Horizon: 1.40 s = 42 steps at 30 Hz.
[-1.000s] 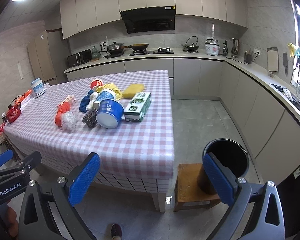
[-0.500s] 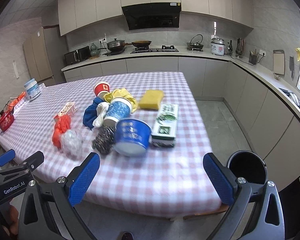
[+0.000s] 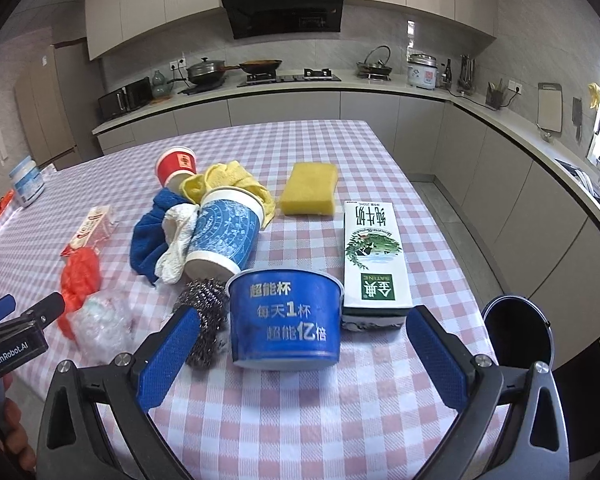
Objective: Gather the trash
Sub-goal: 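Grasp the blue paper cup with the right gripper while the left grasps the red bag, then carry both items over the black bucket and open both grippers to drop them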
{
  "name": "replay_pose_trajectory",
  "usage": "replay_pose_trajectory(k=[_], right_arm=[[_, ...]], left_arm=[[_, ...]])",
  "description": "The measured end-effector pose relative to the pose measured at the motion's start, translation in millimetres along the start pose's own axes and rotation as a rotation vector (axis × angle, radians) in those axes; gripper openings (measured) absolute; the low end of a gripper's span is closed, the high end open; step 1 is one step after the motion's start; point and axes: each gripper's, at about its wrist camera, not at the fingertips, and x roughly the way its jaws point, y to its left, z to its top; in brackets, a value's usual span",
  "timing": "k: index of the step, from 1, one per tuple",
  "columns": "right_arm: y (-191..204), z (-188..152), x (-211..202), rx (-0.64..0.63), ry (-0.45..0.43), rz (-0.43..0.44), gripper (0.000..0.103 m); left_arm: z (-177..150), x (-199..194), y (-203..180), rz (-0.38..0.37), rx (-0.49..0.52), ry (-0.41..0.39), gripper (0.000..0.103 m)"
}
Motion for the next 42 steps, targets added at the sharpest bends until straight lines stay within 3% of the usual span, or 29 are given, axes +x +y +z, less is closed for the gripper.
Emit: replay_pose_trajectory(k=[10, 16, 19, 21, 26, 34, 42], right_arm=[[2.0, 1.2, 37.4, 0.016, 0.053, -0.04, 0.103], [6.0, -1.7, 43.0, 0.011, 0.054, -0.022, 0.102], [8.1, -3.2, 43.4, 0.006, 0.053, 0.002, 0.091], [9.1, -4.7, 44.5, 0.007, 0.061, 0.024, 0.08], [8.2, -6.8, 39.5, 0.022, 0.039, 0.052, 0.079], [2.4, -4.2, 15.9, 0.022, -0.027, 0.069, 0.078], [-14.8, 3.8, -16.0, 0.06, -0.069, 0.067, 0.078]], left_arm=[[13.7, 47.3, 7.4, -0.012, 0.018, 0.055, 0.1], [11.2, 59.0, 14.3, -0.055, -0.007, 0.085, 0.085], [11.0, 57.1, 15.6, -0.064, -0.006, 0.078, 0.076], [10.4, 56.5, 14.1, -0.081, -0.004, 0.078, 0.062], [10.7, 50.7, 15.1, -0.119, -0.01, 0.061, 0.045], [23.8, 19.4, 22.8, -0.156, -0.05, -0.039, 0.043], [31.5, -15.4, -2.0, -0.229, 0.005, -0.083, 0.043]])
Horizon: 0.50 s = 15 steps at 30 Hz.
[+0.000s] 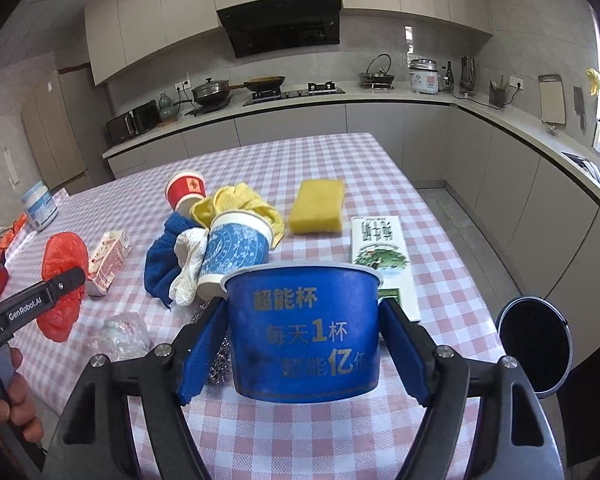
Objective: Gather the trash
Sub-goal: 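Carry both items over the black bucket and open both grippers to drop them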
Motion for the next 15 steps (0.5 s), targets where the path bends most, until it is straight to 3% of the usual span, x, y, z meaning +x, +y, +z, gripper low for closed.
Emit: replay_pose_trajectory(k=[7, 15], right_arm=[[-43.4, 6.0, -29.9, 0.063, -0.033, -0.043, 0.078], [-141.2, 4.8, -55.0, 0.132, -0.066, -0.101, 0.078]], left_arm=[[1.4, -14.4, -55.4, -0.105, 0.086, -0.014, 0.043], [-16.6, -11.9, -154.5, -0.208, 0.169, -0.001, 0.043]])
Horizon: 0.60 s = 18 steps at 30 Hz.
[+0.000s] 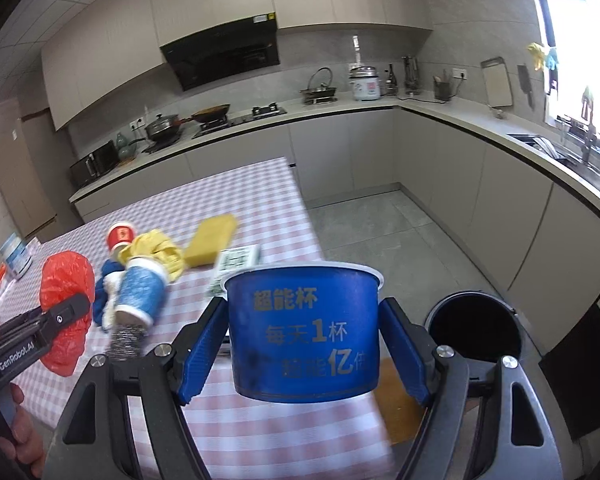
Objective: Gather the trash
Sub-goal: 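Carry both items over the black bucket and open both grippers to drop them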
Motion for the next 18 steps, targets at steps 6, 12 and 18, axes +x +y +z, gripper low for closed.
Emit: replay_pose_trajectory(k=[6, 12, 18], right_arm=[[-112.7, 13.4, 10.5, 0.012, 0.031, -0.018, 0.078], [-219.6, 20.8, 26.5, -0.006, 0.056, -0.074, 0.078], [-299.4, 6.5, 60.9, 0.028, 0.131, -0.086, 0.078]], left_arm=[[0.4, 33.3, -99.4, -0.05, 0.011, 0.032, 0.043], [1.5, 79.1, -194.8, -0.133, 0.013, 0.081, 0.043], [-19.6, 134.1, -267.6, -0.168, 0.047, 0.166, 0.043]])
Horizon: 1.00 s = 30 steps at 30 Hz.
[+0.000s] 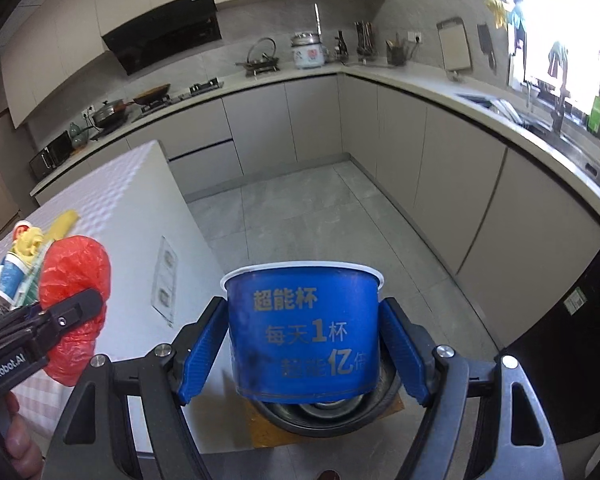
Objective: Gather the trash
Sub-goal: 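Carry both items over the black bucket and open both grippers to drop them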
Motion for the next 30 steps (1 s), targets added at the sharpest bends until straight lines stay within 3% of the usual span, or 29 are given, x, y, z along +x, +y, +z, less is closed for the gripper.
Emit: replay_pose_trajectory(k=[6, 13, 16, 18, 23, 30], right_arm=[[-39.9, -19.7, 55.0, 0.02, 0.089, 0.02, 0.078], [-57.5, -28.3, 111.4, 0.01, 0.167, 0.055, 0.079], [-64.1, -29.5, 127.2, 0.004, 0.183, 0.054, 0.08], [-66.8, -28.9, 135.5, -0.01, 0.185, 0.034, 0.081], [-76.7, -24.4, 128.8, 0.021, 0.15, 0.009, 0.085], [-68.2, -7.2, 86.1, 0.055, 0.107, -0.027, 0.085]], left_arm=[[-21.5, 61.6, -19.3, 0.014, -0.006, 0.12, 0.043], [-32.0, 104.5, -31.9, 0.035, -0.008, 0.202, 0.047], [-29.5, 120.4, -38.1, 0.037, -0.017, 0.22, 0.062], [-24.5, 133.5, -47.3, 0.053, -0.006, 0.229, 0.079], [-15.8, 131.6, -56.5, 0.098, 0.024, 0.214, 0.081], [2.2, 80.3, -61.1, 0.153, 0.049, 0.113, 0.081]])
